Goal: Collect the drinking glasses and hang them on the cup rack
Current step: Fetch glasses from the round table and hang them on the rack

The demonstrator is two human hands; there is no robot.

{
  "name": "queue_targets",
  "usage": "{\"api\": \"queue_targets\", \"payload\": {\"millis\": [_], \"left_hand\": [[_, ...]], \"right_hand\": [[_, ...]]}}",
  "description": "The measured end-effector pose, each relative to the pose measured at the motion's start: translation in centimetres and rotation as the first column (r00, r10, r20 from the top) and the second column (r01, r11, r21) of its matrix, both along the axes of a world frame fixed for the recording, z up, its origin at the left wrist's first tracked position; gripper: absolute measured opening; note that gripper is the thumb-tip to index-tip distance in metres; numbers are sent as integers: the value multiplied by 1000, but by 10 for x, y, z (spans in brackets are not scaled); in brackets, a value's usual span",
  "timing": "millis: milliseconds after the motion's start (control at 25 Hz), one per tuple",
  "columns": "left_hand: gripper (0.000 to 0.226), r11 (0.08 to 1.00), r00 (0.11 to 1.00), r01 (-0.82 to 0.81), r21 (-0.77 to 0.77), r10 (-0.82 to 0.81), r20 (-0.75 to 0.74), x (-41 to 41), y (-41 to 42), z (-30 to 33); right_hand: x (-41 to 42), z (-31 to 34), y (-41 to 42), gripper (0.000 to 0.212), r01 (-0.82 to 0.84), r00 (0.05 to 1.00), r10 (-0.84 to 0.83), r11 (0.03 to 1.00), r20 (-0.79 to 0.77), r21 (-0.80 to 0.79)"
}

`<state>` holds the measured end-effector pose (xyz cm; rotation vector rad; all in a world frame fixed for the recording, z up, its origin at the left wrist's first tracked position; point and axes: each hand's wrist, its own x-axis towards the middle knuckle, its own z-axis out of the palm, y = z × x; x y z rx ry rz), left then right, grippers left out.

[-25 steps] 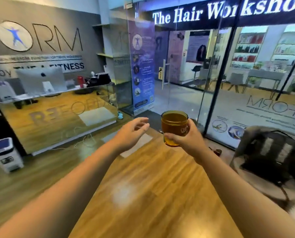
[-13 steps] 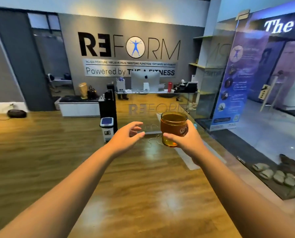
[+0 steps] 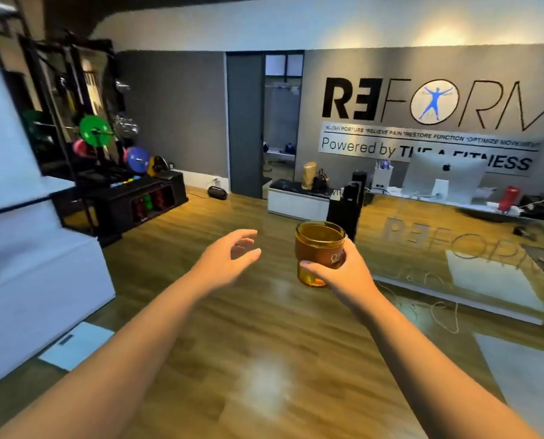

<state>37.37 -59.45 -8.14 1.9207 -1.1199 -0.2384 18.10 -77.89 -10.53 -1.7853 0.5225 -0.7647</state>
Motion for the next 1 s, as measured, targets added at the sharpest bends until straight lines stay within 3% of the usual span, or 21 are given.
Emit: {"api": "queue_targets", "payload": {"millis": [520, 1000], "left_hand": [[47, 910, 910, -413, -33, 411, -48, 83, 25, -12], [51, 706, 708, -706, -59, 705, -41, 169, 139, -17]], "right_hand": [[177, 12, -40, 79, -375, 927, 374, 927, 27, 16], [354, 7, 50, 78, -631, 776, 630, 776, 24, 24]]}}
